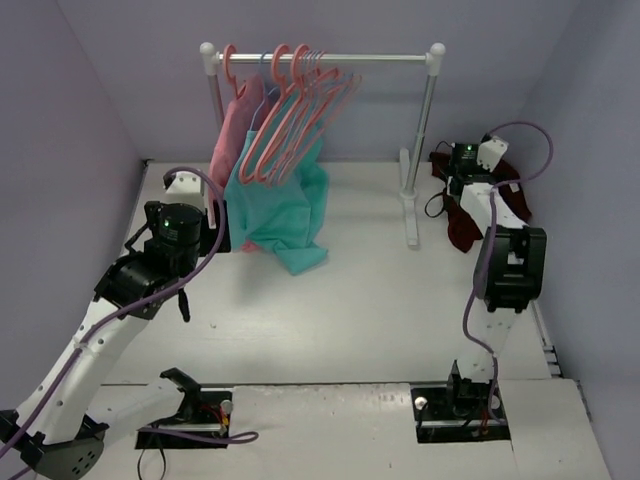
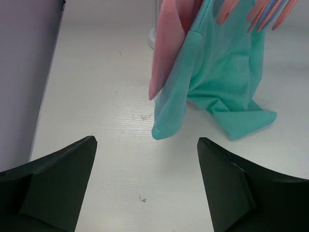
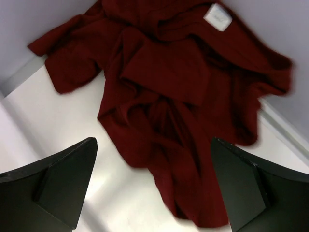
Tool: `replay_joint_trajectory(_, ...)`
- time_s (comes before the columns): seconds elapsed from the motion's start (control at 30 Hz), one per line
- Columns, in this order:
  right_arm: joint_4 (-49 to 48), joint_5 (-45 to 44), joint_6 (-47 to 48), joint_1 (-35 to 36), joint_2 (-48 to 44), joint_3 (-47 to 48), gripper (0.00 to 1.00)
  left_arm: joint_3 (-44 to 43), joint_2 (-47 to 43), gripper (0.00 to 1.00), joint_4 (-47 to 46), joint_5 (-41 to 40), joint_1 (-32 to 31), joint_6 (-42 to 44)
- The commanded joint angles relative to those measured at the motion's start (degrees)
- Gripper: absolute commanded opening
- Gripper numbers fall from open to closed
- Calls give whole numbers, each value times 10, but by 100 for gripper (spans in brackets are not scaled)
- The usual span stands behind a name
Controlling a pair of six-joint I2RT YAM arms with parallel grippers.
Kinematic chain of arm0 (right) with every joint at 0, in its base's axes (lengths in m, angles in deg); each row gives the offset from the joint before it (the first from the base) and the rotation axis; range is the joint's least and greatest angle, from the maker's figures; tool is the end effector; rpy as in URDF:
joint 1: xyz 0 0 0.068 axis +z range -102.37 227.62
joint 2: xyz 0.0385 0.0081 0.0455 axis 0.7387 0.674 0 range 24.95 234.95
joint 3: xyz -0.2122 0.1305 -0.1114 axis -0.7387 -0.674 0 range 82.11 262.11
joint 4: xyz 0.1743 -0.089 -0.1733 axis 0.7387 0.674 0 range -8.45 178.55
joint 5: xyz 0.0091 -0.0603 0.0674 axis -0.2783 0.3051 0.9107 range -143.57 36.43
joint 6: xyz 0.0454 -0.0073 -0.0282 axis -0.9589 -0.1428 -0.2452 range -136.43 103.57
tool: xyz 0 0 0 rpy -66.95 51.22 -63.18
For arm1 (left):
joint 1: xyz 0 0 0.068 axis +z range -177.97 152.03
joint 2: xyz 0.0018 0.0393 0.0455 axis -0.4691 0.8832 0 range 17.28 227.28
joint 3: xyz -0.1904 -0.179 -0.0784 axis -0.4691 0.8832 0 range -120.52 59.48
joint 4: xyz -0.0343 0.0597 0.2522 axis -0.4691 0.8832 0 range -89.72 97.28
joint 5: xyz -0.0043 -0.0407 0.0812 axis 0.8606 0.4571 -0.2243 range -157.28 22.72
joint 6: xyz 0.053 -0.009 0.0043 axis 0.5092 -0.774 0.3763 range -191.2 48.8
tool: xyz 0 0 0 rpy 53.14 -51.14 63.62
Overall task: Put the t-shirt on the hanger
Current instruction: Pick up the T-shirt at the corner of the board, then place the T-shirt at the center of the board.
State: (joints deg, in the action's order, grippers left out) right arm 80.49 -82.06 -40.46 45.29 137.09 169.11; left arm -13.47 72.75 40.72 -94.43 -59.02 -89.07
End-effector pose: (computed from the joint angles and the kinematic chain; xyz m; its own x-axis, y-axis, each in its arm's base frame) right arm 0.4617 -0.0358 0.2653 -0.1805 0.3655 -0.9131 0.5961 0.7791 0.1940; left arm 0.1654 -0.0806 0.4206 -0.3486 -0.1089 -0.9309 -0.0083 0.9936 -0.1131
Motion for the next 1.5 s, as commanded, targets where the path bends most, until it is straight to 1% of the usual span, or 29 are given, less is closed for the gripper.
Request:
replay_joint_trajectory(0.0, -26, 26, 12, -28, 91, 70, 100, -9, -6, 81, -24, 26, 4, -18)
replay_joint_trajectory(0.07, -29, 43, 15, -37, 107, 87, 100, -6, -10, 81, -22, 29, 4, -23)
replay_joint_trajectory(0.2, -33, 94, 43, -50, 167, 121, 100, 4, -17, 81, -16, 31, 4, -29)
replay_joint_trajectory(0.33, -33, 133, 58, -60, 198, 134, 99, 5, -16, 81, -11, 30, 4, -31)
replay_joint_trajectory(0.37, -34, 145, 63, -62, 201, 135, 93, 4, -15, 81, -11, 29, 4, -31)
replay_joint_trajectory(0.43, -34, 162, 71, -64, 203, 136, 72, 1, -11, 81, -12, 28, 4, -29)
replay_joint_trajectory(0.5, -34, 183, 92, -64, 196, 134, 26, -5, -4, 80, -11, 29, 4, -24)
replay_joint_trajectory(0.57, -34, 189, 112, -62, 169, 122, 7, -15, 3, 78, -12, 32, 4, -19)
replay_joint_trajectory(0.6, -35, 184, 125, -57, 141, 113, 0, -23, 7, 76, -12, 32, 4, -14)
replay_joint_trajectory(0.67, -34, 170, 154, -41, 80, 102, 0, -38, 12, 73, -14, 32, 4, -7)
replay_joint_trajectory(0.73, -33, 142, 202, -24, 25, 86, 0, -51, 18, 72, -13, 30, 4, 0)
replay_joint_trajectory(0.77, -31, 134, 222, -14, -25, 81, 0, -58, 20, 72, -13, 29, 4, 2)
replay_joint_trajectory(0.83, -24, 124, 256, 7, -91, 74, 0, -74, 24, 72, -12, 31, 4, 7)
replay_joint_trajectory(0.9, -16, 131, 285, 44, -147, 70, 0, -95, 25, 72, -13, 41, 4, 12)
replay_joint_trajectory(0.97, -12, 148, 319, 89, -242, 46, 0, -112, 23, 72, -13, 47, 5, 21)
replay_joint_trajectory(1.0, -7, 154, 324, 110, -274, 40, 0, -117, 21, 72, -13, 50, 5, 23)
replay_joint_trajectory(1.1, 6, 197, 331, 177, -345, 30, 2, -132, 14, 72, -12, 56, 5, 28)
replay_joint_trajectory(1.17, 9, 262, 329, 204, -363, 35, 5, -136, 8, 72, -13, 60, 5, 29)
replay_joint_trajectory(1.27, 9, 345, 326, 242, -361, 53, 5, -142, 4, 72, -13, 65, 4, 35)
replay_joint_trajectory(1.47, 9, 449, 327, 281, -322, 102, 5, -142, -10, 72, -11, 80, 4, 30)
